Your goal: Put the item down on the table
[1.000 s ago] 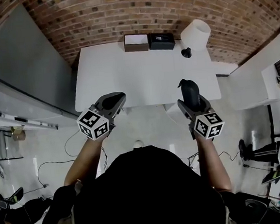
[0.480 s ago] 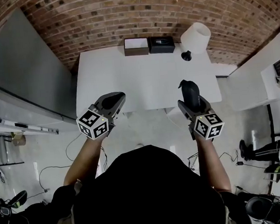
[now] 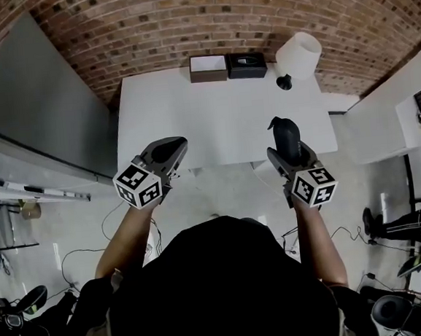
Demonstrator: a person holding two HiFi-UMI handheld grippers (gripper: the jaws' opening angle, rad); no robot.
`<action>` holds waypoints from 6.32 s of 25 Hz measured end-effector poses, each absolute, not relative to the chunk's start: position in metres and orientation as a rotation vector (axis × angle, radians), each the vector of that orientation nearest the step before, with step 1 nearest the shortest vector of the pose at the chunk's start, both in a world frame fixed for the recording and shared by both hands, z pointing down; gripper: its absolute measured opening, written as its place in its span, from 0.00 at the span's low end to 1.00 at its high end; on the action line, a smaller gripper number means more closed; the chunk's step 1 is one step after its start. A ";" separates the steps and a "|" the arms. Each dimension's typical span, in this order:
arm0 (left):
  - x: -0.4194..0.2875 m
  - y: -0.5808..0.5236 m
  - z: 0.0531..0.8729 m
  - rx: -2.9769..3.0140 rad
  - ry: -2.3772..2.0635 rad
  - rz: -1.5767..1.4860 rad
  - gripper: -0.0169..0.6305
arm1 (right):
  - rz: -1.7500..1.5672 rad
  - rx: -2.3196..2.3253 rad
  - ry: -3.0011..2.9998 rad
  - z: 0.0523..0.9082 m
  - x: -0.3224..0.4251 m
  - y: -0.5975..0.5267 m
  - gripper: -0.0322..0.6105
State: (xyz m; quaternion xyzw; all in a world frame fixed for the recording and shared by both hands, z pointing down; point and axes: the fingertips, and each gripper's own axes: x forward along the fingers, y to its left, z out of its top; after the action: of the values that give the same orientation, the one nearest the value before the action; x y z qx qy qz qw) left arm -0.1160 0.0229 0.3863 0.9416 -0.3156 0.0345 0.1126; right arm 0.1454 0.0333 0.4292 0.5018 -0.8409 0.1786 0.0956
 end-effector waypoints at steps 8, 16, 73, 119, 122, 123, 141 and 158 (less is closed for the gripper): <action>-0.119 0.019 0.391 2.752 -0.931 0.129 0.08 | 0.575 1.476 -2.498 0.440 0.142 0.026 0.60; -0.126 0.012 0.385 2.750 -0.971 0.138 0.08 | 0.559 1.464 -2.527 0.434 0.140 0.007 0.60; -0.087 -0.162 0.395 2.600 -1.189 0.148 0.08 | 0.578 1.197 -2.621 0.439 0.169 -0.227 0.60; -0.107 -0.204 0.423 2.456 -1.333 0.128 0.08 | 0.693 1.003 -2.526 0.529 0.149 -0.297 0.60; -0.106 -0.204 0.427 2.448 -1.335 0.131 0.08 | 0.706 0.980 -2.517 0.540 0.144 -0.296 0.60; -0.106 -0.203 0.428 2.445 -1.337 0.133 0.08 | 0.710 0.972 -2.515 0.543 0.142 -0.295 0.60; -0.114 -0.195 0.457 2.373 -1.344 0.177 0.08 | 0.764 0.877 -2.443 0.605 0.122 -0.287 0.60; -0.124 -0.200 0.476 2.333 -1.345 0.202 0.08 | 0.784 0.831 -2.318 0.687 0.110 -0.285 0.60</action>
State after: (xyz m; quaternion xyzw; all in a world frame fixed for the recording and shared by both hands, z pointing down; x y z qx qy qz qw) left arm -0.1239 -0.1998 0.4761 0.8430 -0.4859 0.0728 0.2189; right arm 0.1104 -0.2854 0.6873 0.3092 -0.8623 0.2916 0.2753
